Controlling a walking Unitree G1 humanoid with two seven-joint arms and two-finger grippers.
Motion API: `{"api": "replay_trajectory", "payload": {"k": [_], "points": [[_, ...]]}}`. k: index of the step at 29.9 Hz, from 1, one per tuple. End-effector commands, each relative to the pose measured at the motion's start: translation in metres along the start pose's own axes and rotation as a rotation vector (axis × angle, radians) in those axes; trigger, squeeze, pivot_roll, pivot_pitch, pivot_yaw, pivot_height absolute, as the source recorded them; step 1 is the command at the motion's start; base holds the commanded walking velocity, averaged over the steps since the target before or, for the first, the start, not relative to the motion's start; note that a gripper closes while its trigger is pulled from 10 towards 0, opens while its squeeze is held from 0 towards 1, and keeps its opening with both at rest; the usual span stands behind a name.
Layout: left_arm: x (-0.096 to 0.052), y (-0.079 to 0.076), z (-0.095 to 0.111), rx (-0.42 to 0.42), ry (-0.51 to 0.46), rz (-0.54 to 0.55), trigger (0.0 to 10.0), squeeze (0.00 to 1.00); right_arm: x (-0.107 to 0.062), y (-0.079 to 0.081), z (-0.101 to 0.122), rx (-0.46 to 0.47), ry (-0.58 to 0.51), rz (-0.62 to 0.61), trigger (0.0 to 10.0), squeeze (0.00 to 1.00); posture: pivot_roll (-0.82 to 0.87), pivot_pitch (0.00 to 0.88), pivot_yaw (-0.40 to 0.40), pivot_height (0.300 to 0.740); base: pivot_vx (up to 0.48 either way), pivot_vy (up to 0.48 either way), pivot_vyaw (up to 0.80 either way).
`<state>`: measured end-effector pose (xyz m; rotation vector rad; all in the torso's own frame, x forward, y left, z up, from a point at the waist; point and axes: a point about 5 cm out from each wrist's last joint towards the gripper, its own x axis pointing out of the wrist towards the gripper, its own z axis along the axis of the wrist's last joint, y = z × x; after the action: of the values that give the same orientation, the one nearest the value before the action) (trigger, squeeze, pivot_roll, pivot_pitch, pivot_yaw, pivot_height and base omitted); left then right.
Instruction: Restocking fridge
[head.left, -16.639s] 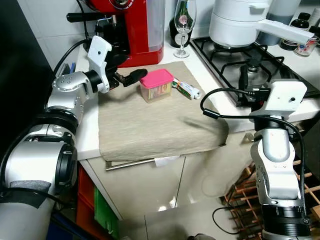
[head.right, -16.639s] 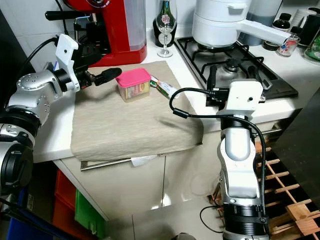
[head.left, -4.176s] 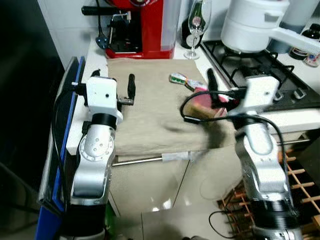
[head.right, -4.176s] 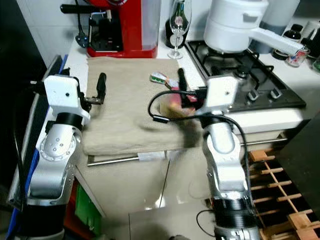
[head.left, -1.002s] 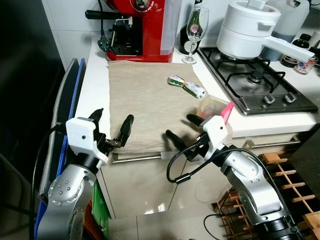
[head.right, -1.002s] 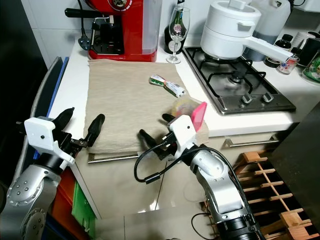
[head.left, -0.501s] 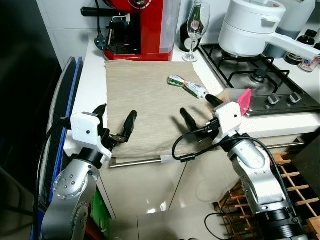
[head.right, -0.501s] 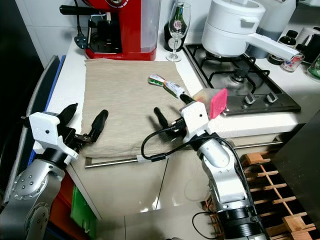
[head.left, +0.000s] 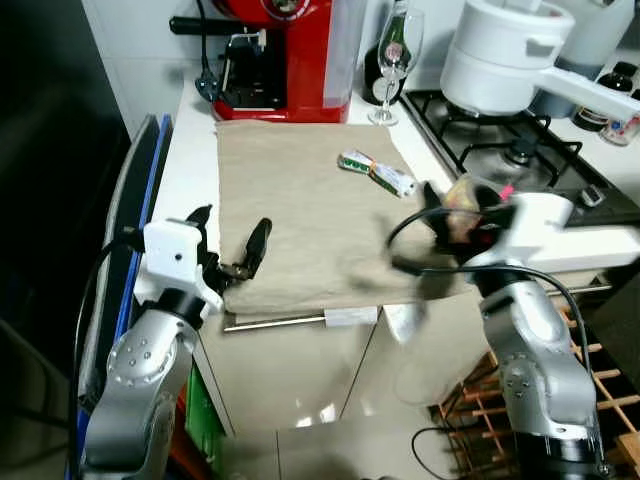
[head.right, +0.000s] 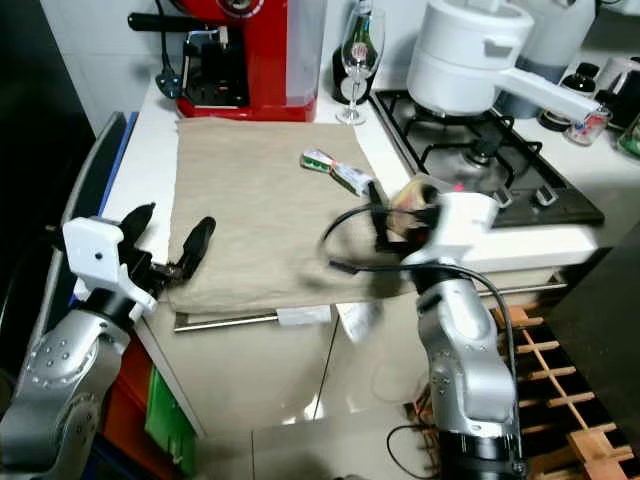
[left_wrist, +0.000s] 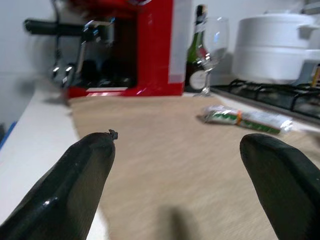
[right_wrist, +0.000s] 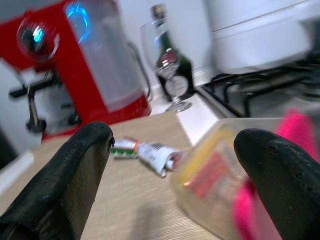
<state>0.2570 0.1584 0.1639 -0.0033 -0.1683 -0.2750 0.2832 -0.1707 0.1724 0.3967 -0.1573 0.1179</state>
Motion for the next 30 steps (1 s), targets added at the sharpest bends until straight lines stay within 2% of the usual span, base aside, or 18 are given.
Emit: {"api": "replay_trajectory", "payload": {"k": [1,3,7,9,10,11,14,22,25,30], "points": [[0.003,-0.001,0.002,0.019,-0.006,-0.017,10.0,0.0,0.003,0.006,0.017,0.018,-0.051,0.019,10.0,0.22,-0.04,0.0,0.002,0.74,0.0,0.0,0.0],[0.003,-0.002,0.002,0.02,-0.007,-0.022,10.0,0.0,0.003,0.007,0.02,0.018,-0.055,0.015,10.0,0.22,-0.04,0.0,0.002,0.74,0.0,0.0,0.0],[0.006,-0.003,0.003,0.024,-0.011,-0.035,10.0,0.0,0.002,-0.015,0.028,0.137,-0.061,-0.13,10.0,0.21,-0.05,0.0,0.009,0.74,0.0,0.0,0.0],[0.007,-0.003,0.004,0.025,-0.012,-0.036,10.0,0.0,0.002,-0.018,0.029,0.169,-0.054,-0.152,10.0,0.21,-0.05,0.0,0.009,0.74,0.0,0.0,0.0],[0.008,-0.003,0.004,0.026,-0.013,-0.036,10.0,0.0,0.002,-0.022,0.029,0.209,-0.042,-0.179,10.0,0.21,-0.05,0.0,0.01,0.74,0.0,0.0,0.0],[0.01,-0.003,0.006,0.027,-0.019,-0.043,10.0,0.0,0.002,-0.028,0.02,0.339,0.015,-0.221,10.0,0.2,-0.05,0.0,0.011,0.74,0.0,0.0,0.0],[0.012,-0.004,0.007,0.029,-0.023,-0.048,10.0,0.0,0.001,-0.029,0.015,0.389,0.048,-0.232,10.0,0.2,-0.05,0.0,0.011,0.74,0.0,0.0,0.0],[0.013,-0.004,0.01,0.029,-0.028,-0.05,10.0,0.0,-0.001,-0.03,0.005,0.444,0.143,-0.24,10.0,0.19,-0.04,0.0,0.011,0.74,0.0,0.0,0.0],[0.015,-0.003,0.011,0.028,-0.03,-0.047,10.0,0.0,0.005,-0.028,0.0,0.451,0.18,-0.226,10.0,0.19,-0.04,0.0,0.014,0.74,0.0,0.0,0.0],[0.018,-0.004,0.012,0.03,-0.036,-0.045,10.0,0.0,0.024,-0.014,-0.002,0.454,0.214,-0.144,10.0,0.19,-0.04,0.0,0.015,0.74,0.0,0.0,0.0]]}}
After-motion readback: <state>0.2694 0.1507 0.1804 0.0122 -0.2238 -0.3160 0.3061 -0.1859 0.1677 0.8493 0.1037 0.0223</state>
